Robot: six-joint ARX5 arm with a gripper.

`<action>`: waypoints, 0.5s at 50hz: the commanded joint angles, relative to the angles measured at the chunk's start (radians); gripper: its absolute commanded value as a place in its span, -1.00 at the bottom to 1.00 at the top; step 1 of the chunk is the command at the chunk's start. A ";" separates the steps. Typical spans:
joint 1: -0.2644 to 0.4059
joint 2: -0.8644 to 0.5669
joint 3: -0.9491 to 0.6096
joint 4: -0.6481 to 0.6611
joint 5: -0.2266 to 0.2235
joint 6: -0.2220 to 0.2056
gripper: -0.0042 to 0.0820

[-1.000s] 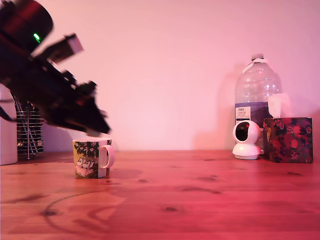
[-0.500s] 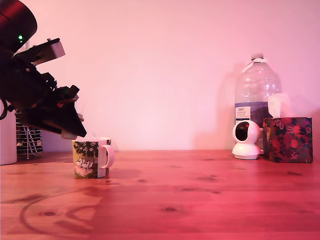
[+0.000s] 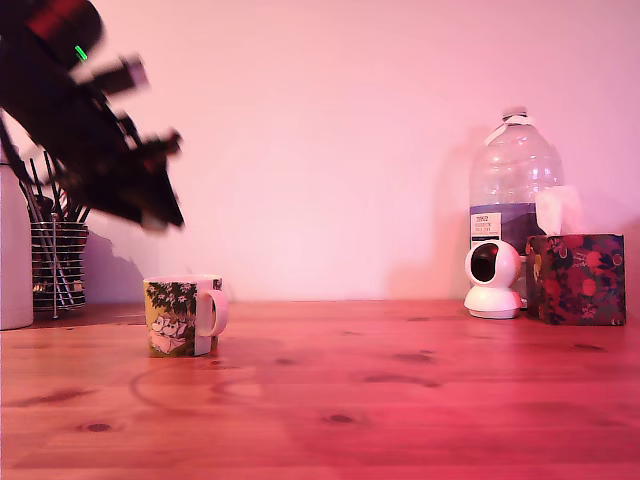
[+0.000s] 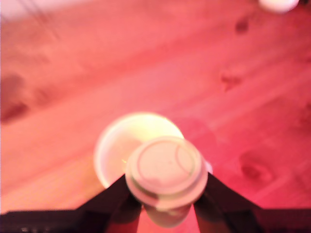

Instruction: Pick up the coffee capsules from the table one by one and drop them inside the nearest coffee cup

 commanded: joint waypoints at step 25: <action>0.003 0.207 0.191 -0.116 0.005 0.011 -0.44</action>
